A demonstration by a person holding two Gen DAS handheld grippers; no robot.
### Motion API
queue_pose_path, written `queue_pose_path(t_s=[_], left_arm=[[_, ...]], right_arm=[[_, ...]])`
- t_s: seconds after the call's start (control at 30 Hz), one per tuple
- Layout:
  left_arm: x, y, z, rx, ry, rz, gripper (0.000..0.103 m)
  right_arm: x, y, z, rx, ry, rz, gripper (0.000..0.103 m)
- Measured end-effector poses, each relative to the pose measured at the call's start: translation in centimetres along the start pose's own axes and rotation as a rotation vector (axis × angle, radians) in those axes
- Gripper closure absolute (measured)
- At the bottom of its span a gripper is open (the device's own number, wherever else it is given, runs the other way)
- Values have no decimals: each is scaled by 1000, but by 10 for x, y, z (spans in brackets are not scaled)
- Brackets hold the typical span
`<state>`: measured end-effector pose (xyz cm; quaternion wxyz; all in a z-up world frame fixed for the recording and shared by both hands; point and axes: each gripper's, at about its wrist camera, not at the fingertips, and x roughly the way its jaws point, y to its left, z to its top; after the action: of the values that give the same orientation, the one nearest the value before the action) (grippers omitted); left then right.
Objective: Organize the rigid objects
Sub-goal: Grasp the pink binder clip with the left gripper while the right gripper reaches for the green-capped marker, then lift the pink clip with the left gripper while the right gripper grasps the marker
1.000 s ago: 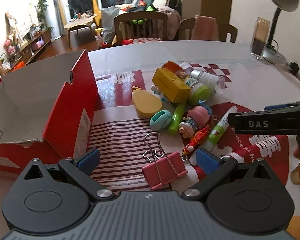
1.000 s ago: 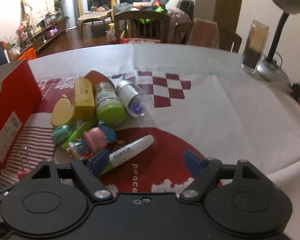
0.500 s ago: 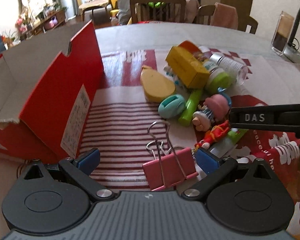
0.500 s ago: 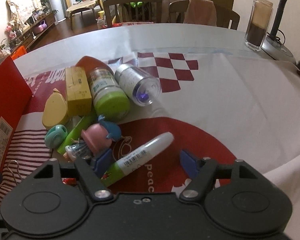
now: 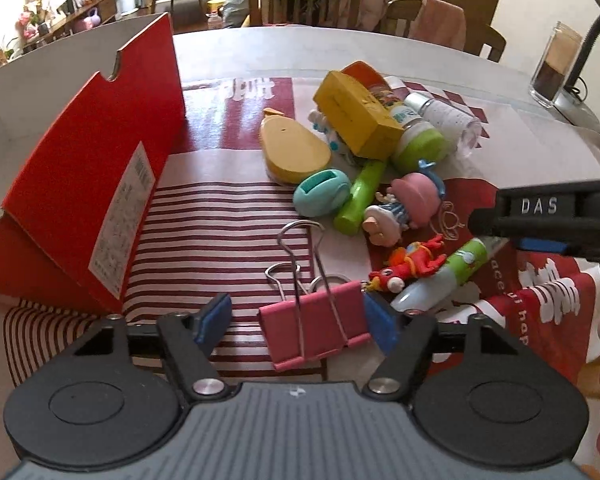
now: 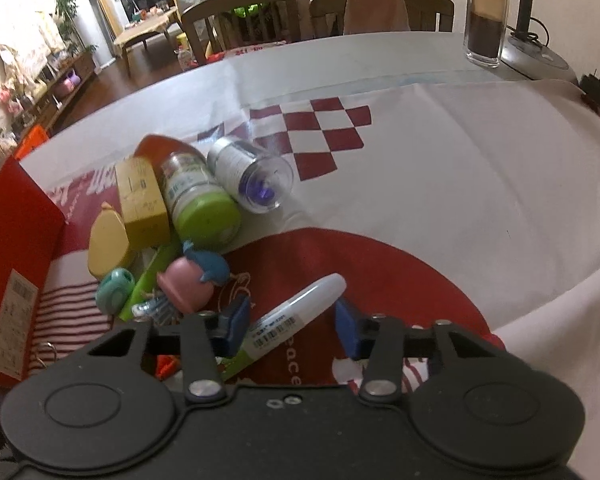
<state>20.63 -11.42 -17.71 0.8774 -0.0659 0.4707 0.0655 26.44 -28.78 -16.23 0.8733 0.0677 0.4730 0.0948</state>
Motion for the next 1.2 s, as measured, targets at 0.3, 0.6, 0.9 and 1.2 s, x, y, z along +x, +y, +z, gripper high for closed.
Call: queue_pose_path(t_s=[0.3, 0.6, 0.9, 1.2], left_arm=[[-3, 2, 1, 7, -3, -22, 48], [-8, 8, 0, -9, -4, -19, 48], [-14, 7, -2, -5, -14, -20, 48], [-18, 8, -3, -9, -24, -10, 48]], right_arm=[[-12, -8, 10, 34, -36, 101, 98], [-4, -23, 17, 139, 117, 157, 97], [8, -12, 19, 198, 180, 103, 47], [20, 12, 30, 211, 223, -27, 52]])
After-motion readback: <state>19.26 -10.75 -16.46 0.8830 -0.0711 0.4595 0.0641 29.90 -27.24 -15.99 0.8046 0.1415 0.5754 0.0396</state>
